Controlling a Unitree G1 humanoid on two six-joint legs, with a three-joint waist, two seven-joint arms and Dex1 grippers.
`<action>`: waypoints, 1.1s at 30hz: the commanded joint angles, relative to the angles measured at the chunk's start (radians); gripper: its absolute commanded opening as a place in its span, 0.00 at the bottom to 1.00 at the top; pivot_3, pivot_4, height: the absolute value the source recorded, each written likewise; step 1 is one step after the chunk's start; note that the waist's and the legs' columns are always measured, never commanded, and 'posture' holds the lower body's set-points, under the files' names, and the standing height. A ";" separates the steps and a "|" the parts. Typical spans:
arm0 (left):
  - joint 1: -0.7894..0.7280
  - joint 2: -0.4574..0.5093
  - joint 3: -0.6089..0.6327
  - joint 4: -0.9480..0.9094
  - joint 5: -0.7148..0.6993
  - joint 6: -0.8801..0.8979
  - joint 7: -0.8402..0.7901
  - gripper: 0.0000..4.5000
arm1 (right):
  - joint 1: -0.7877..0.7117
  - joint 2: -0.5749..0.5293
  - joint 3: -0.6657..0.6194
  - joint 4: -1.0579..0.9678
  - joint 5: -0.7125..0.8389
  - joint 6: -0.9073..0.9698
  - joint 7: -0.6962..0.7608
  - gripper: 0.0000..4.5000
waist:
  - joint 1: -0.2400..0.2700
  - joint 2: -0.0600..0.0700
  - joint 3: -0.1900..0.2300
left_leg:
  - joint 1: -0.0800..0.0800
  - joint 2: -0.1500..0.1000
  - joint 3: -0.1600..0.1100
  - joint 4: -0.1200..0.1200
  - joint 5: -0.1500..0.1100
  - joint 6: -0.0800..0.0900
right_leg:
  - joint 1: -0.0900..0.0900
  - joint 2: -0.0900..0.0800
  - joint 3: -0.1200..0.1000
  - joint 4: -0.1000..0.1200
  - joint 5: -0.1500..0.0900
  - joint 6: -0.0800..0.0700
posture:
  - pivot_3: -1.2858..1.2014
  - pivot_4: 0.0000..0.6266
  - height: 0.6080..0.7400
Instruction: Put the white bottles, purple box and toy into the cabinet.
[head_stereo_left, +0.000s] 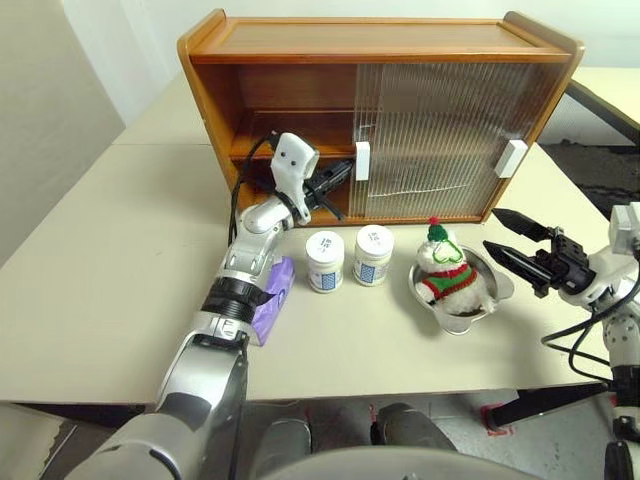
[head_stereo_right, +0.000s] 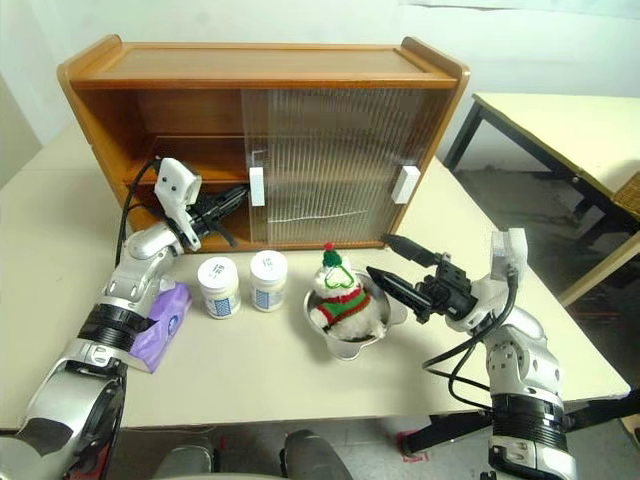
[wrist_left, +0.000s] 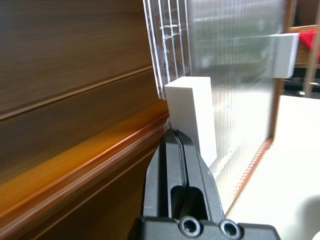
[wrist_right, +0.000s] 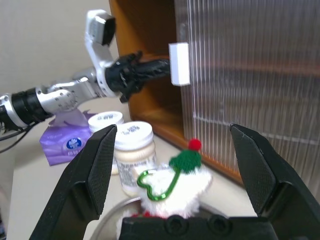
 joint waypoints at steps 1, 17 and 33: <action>-0.044 -0.015 -0.014 0.058 0.016 -0.032 -0.021 0.01 | 0.026 0.012 0.011 -0.044 0.006 0.011 -0.016 1.00 | -0.004 -0.001 0.000 | 0.000 0.000 0.000 0.000 0.000 0.000 | 0.000 0.000 0.000 0.000 0.000 0.000 | 0.43 0.00 1.00; 0.143 0.247 0.091 -0.486 -0.167 0.400 -0.114 0.21 | 0.036 0.006 0.082 -0.106 0.000 0.056 0.000 1.00 | -0.030 -0.001 0.001 | -0.007 -0.002 -0.002 0.007 -0.003 0.004 | -0.001 0.000 -0.002 -0.002 0.001 -0.002 | 0.46 0.00 1.00; 0.600 0.737 0.556 -0.582 -0.597 1.258 -0.180 1.00 | -0.037 0.007 0.141 -0.008 -0.032 0.039 0.056 1.00 | 0.015 0.005 -0.004 | 0.001 0.006 -0.004 -0.009 -0.006 -0.004 | -0.018 0.000 -0.005 0.004 0.000 -0.028 | 0.49 0.00 1.00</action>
